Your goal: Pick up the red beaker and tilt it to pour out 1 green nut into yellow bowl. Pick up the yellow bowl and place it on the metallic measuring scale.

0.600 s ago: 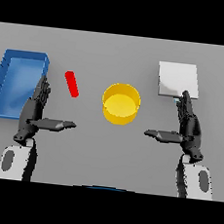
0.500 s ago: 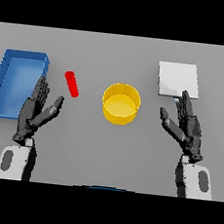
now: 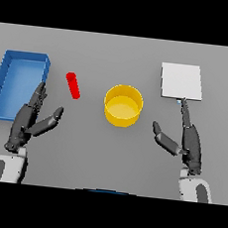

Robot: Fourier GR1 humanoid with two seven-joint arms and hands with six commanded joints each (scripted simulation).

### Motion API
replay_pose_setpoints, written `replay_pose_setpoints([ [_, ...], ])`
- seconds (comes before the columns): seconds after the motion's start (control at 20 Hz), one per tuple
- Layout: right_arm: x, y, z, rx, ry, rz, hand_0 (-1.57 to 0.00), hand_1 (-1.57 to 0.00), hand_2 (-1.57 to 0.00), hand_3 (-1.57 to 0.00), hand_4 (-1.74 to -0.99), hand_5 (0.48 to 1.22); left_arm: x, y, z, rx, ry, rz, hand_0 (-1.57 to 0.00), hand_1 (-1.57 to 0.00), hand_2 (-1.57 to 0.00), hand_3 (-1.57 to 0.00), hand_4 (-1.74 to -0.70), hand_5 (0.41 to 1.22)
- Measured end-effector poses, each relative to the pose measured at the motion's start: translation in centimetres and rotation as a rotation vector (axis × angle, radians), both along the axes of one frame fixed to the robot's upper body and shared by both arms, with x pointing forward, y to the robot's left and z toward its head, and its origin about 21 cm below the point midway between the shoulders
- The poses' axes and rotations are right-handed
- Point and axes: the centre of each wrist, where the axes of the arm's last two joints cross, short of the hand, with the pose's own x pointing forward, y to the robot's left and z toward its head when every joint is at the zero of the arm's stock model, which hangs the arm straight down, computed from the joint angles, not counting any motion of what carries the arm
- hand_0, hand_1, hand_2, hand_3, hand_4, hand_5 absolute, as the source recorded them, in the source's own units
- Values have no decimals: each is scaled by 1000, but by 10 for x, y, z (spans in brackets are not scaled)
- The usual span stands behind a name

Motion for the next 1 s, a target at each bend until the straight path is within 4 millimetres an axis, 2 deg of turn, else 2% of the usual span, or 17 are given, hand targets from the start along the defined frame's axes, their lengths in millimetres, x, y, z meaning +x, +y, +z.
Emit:
replay_pose_setpoints([
  [0.2, -2, 0, 3, 32, -6, 2, 1, 1, 1, 1, -1212, 607, 2, -5, 0, 33, 18, -19, 1, 1, 1, 1, -1163, 604],
  [0.3, -3, -2, 4, 50, -17, 18, 1, 1, 1, 1, -1230, 617, 8, -9, -10, 37, 35, -27, 1, 1, 1, 1, -1191, 611],
  [0.5, -8, -4, 3, 46, -26, 35, 1, 1, 1, 1, -1260, 633, 37, -19, -21, 74, 39, -30, 1, 1, 1, 1, -1227, 629],
  [0.6, -3, -5, 6, 62, -25, 36, 1, 1, 1, 1, -1273, 632, 50, -27, -29, 79, 50, -29, 1, 1, 1, 1, -1240, 641],
  [1.0, -4, -5, 4, 50, -9, 28, 1, 1, 1, 1, -1269, 638, 92, -31, -31, 85, 42, -46, 1, 1, 1, 1, -1287, 685],
])
